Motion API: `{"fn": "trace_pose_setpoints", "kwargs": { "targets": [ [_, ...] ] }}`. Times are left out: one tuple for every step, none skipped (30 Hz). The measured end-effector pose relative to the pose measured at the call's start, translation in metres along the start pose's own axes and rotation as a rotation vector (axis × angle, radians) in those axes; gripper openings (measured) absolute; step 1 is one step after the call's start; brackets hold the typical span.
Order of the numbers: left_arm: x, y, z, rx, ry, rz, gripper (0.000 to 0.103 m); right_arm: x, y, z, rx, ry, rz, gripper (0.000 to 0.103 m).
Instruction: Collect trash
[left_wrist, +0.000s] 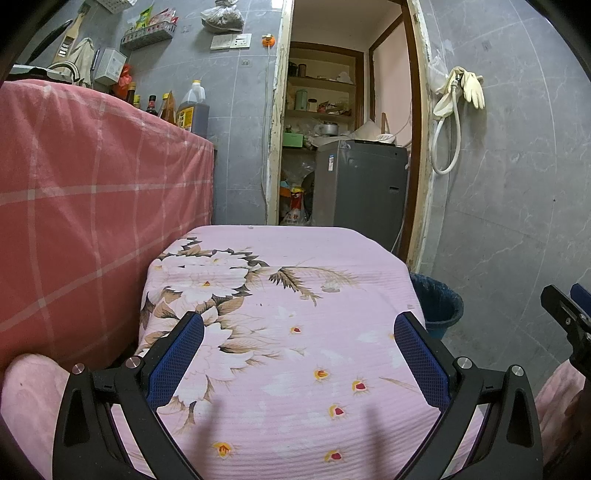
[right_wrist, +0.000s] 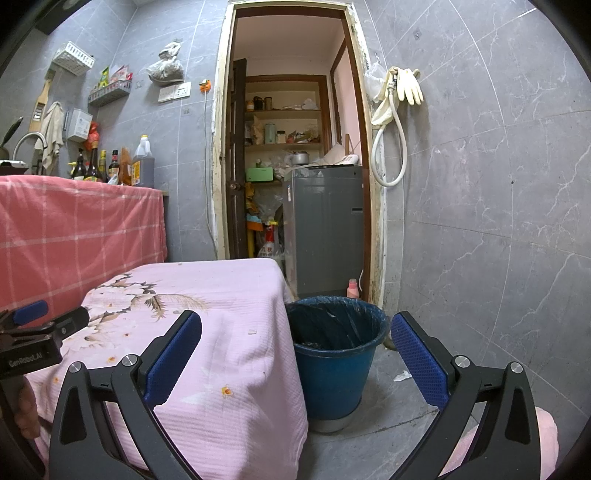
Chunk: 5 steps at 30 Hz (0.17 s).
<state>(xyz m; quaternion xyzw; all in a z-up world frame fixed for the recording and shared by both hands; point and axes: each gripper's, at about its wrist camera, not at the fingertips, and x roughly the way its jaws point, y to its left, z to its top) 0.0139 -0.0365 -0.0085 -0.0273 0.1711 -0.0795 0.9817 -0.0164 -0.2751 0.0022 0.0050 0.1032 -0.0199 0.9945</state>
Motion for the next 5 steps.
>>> {"fn": "trace_pose_setpoints", "kwargs": {
  "targets": [
    [-0.0003, -0.0006, -0.0002, -0.001, 0.000, -0.001, 0.101, 0.0001, 0.0001, -0.0002, 0.000, 0.001, 0.000, 0.103],
    [-0.0001, 0.0003, 0.0001, -0.001, 0.000, 0.000, 0.101, 0.0000, 0.0003, -0.0001, 0.000, 0.000, 0.000, 0.103],
    [-0.0002, 0.0002, 0.0001, -0.002, 0.000, 0.000, 0.101, 0.0000, 0.0004, -0.0002, 0.000, 0.000, 0.000, 0.103],
    [-0.0005, -0.0012, -0.0005, -0.001, 0.000, 0.000, 0.101, 0.0000, 0.0004, -0.0003, 0.000, 0.000, 0.000, 0.103],
    [-0.0002, -0.0002, -0.0003, -0.001, 0.000, -0.001, 0.101, 0.0000, 0.0005, -0.0005, 0.000, 0.000, 0.000, 0.103]
  ]
}}
